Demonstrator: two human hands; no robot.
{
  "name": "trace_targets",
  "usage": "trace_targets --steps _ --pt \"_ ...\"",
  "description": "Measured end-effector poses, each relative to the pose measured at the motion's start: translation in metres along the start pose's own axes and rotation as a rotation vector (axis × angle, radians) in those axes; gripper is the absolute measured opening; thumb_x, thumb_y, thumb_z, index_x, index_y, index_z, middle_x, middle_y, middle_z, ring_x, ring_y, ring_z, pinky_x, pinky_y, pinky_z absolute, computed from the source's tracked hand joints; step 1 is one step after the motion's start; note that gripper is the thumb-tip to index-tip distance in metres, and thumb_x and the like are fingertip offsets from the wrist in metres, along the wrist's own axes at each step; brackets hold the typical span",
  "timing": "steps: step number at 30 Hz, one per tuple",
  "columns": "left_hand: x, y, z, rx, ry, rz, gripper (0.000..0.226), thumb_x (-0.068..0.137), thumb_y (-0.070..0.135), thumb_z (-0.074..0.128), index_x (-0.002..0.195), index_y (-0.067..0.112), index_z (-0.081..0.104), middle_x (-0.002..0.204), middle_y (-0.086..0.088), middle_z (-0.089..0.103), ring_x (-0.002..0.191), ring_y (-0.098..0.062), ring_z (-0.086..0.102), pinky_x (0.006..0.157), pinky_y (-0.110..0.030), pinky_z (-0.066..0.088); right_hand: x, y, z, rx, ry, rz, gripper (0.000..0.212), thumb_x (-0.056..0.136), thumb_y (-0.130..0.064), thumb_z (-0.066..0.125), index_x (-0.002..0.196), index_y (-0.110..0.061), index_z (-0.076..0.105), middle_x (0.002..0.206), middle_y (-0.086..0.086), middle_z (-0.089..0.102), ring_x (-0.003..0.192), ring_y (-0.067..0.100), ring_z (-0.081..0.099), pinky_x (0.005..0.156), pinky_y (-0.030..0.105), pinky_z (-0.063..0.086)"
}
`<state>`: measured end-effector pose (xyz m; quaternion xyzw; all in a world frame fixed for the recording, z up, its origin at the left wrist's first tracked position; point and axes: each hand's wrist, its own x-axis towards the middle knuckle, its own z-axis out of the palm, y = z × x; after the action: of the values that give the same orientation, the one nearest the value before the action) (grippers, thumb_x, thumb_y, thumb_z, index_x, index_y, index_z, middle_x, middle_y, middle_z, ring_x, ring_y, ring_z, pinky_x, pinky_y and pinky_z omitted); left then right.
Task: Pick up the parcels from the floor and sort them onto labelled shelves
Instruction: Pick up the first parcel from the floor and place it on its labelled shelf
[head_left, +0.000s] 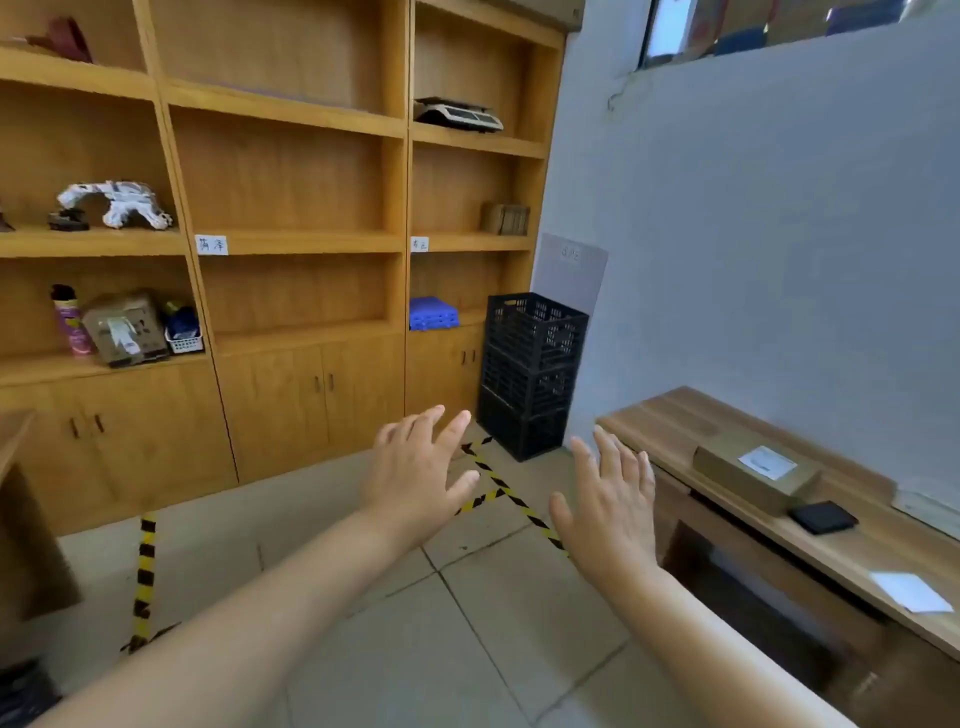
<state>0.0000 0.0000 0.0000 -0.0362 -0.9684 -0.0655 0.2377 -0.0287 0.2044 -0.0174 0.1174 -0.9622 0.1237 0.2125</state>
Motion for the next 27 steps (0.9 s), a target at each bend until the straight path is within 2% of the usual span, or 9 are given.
trace_targets --steps 2,5,8,11,13,17,19,21,27 --pt "0.008 0.011 0.025 -0.024 -0.071 -0.001 0.064 0.091 0.052 0.038 0.147 0.028 0.02 0.152 -0.003 0.03 0.139 -0.019 0.027 0.112 -0.035 0.021 -0.005 0.018 0.015 -0.038 -0.019 0.028 0.063 0.085 -0.031 0.052 0.142 -0.019 0.03 0.154 0.009 0.025 0.144 0.026 0.016 0.116 0.045 -0.003" --pt "0.012 0.029 0.07 -0.086 -0.173 0.005 0.063 0.09 0.049 0.041 0.147 0.027 0.022 0.148 -0.001 0.036 0.135 -0.018 0.033 0.108 -0.035 0.028 -0.019 0.054 0.044 -0.06 -0.069 0.061 0.062 0.081 -0.027 0.058 0.139 -0.016 0.039 0.149 0.012 0.036 0.14 0.03 0.027 0.117 0.049 0.008" --pt "0.014 0.051 0.107 -0.159 -0.278 0.041 0.063 0.09 0.047 0.043 0.146 0.026 0.024 0.141 0.002 0.044 0.127 -0.017 0.042 0.095 -0.032 0.041 -0.034 0.085 0.062 -0.102 -0.18 0.108 0.064 0.083 -0.027 0.055 0.142 -0.017 0.032 0.152 0.01 0.029 0.142 0.029 0.021 0.117 0.045 0.004" --pt "0.012 0.074 0.137 -0.216 -0.376 0.07 0.062 0.091 0.045 0.044 0.146 0.026 0.025 0.139 0.002 0.046 0.125 -0.018 0.043 0.083 -0.031 0.045 -0.053 0.11 0.076 -0.121 -0.245 0.197 0.064 0.079 -0.024 0.058 0.139 -0.014 0.039 0.149 0.013 0.036 0.139 0.032 0.03 0.117 0.047 0.013" --pt "0.009 0.091 0.157 -0.254 -0.445 0.102 0.062 0.091 0.045 0.044 0.146 0.026 0.025 0.138 0.001 0.046 0.125 -0.018 0.043 0.084 -0.031 0.044 -0.068 0.126 0.082 -0.129 -0.269 0.276 0.063 0.077 -0.02 0.058 0.137 -0.01 0.042 0.147 0.015 0.039 0.137 0.033 0.033 0.116 0.048 0.016" --pt "0.002 0.119 0.188 -0.291 -0.562 0.179 0.061 0.091 0.044 0.044 0.146 0.025 0.026 0.136 -0.001 0.047 0.124 -0.019 0.043 0.093 -0.031 0.039 -0.096 0.147 0.083 -0.102 -0.305 0.442 0.063 0.081 -0.013 0.05 0.141 -0.01 0.033 0.154 0.017 0.022 0.143 0.031 0.02 0.118 0.041 0.007" --pt "-0.001 0.13 0.2 -0.315 -0.611 0.227 0.061 0.091 0.044 0.045 0.146 0.025 0.026 0.136 -0.001 0.046 0.125 -0.02 0.043 0.094 -0.031 0.039 -0.111 0.153 0.085 -0.113 -0.286 0.531 0.063 0.08 -0.014 0.054 0.14 -0.008 0.036 0.153 0.019 0.024 0.141 0.033 0.025 0.117 0.042 0.011" --pt "-0.004 0.138 0.21 -0.344 -0.664 0.268 0.06 0.091 0.043 0.045 0.145 0.025 0.027 0.137 0.0 0.046 0.125 -0.019 0.043 0.093 -0.032 0.04 -0.126 0.156 0.086 -0.129 -0.28 0.63 0.063 0.08 -0.017 0.056 0.14 -0.007 0.036 0.152 0.02 0.026 0.138 0.035 0.029 0.116 0.044 0.014" --pt "-0.015 0.149 0.235 -0.387 -0.803 0.463 0.06 0.09 0.041 0.046 0.145 0.027 0.027 0.134 0.001 0.046 0.124 -0.019 0.044 0.086 -0.031 0.041 -0.168 0.137 0.089 -0.154 -0.254 0.956 0.064 0.082 -0.019 0.054 0.141 -0.008 0.032 0.154 0.019 0.021 0.14 0.032 0.025 0.116 0.043 0.015"
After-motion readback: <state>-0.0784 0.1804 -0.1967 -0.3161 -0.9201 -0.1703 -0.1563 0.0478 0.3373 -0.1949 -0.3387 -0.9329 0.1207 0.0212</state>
